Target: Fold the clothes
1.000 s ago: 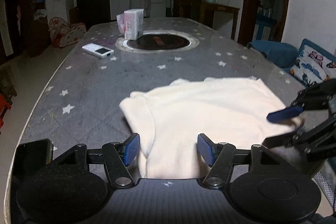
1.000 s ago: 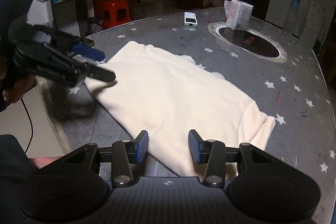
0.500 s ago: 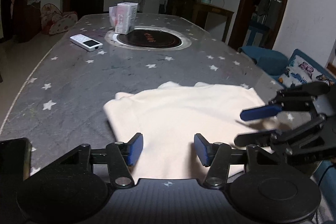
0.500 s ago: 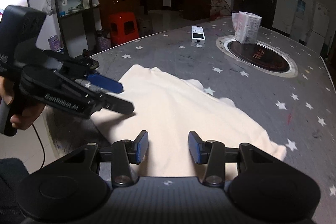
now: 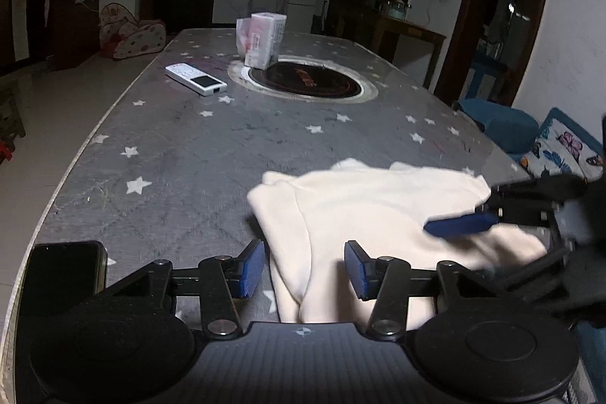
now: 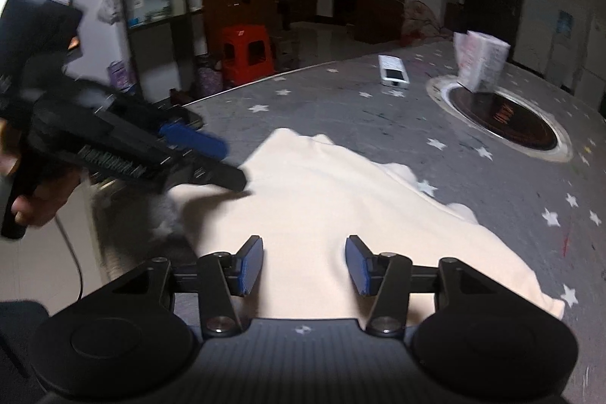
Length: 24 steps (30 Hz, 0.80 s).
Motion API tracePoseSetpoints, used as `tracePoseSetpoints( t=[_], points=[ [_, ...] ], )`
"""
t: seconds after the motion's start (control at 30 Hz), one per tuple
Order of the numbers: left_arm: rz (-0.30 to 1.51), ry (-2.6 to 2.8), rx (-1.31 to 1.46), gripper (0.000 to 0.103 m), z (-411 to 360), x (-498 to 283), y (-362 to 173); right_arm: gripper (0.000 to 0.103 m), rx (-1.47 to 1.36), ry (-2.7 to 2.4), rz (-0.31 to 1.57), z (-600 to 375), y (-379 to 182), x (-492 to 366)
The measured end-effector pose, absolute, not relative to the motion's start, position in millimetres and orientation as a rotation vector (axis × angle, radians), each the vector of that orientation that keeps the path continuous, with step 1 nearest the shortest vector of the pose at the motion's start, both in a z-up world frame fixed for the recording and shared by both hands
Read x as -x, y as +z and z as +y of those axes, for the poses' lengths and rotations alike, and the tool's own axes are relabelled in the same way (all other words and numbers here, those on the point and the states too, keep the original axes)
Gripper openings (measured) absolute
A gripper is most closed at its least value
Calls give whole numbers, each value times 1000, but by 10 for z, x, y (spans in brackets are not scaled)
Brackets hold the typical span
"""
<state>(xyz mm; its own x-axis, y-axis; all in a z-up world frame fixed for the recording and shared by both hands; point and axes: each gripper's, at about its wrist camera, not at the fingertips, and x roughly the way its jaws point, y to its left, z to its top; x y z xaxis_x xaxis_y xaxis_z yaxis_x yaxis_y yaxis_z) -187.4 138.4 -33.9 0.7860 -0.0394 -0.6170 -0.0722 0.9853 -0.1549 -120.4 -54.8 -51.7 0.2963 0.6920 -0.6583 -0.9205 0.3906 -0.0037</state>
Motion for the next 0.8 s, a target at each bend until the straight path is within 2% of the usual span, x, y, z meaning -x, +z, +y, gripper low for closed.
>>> tracePoseSetpoints(
  t=[0.23, 0.67, 0.8],
  points=[
    [642, -44, 196, 50, 1253, 1737, -281, 48, 492, 1189, 612, -533, -567, 1464],
    [682, -96, 184, 49, 1088, 1639, -481, 47, 233, 955, 688, -975, -464, 901],
    [688, -95, 167, 49, 1066, 1658, -507, 45, 255, 903, 674, -819, -502, 799]
  ],
)
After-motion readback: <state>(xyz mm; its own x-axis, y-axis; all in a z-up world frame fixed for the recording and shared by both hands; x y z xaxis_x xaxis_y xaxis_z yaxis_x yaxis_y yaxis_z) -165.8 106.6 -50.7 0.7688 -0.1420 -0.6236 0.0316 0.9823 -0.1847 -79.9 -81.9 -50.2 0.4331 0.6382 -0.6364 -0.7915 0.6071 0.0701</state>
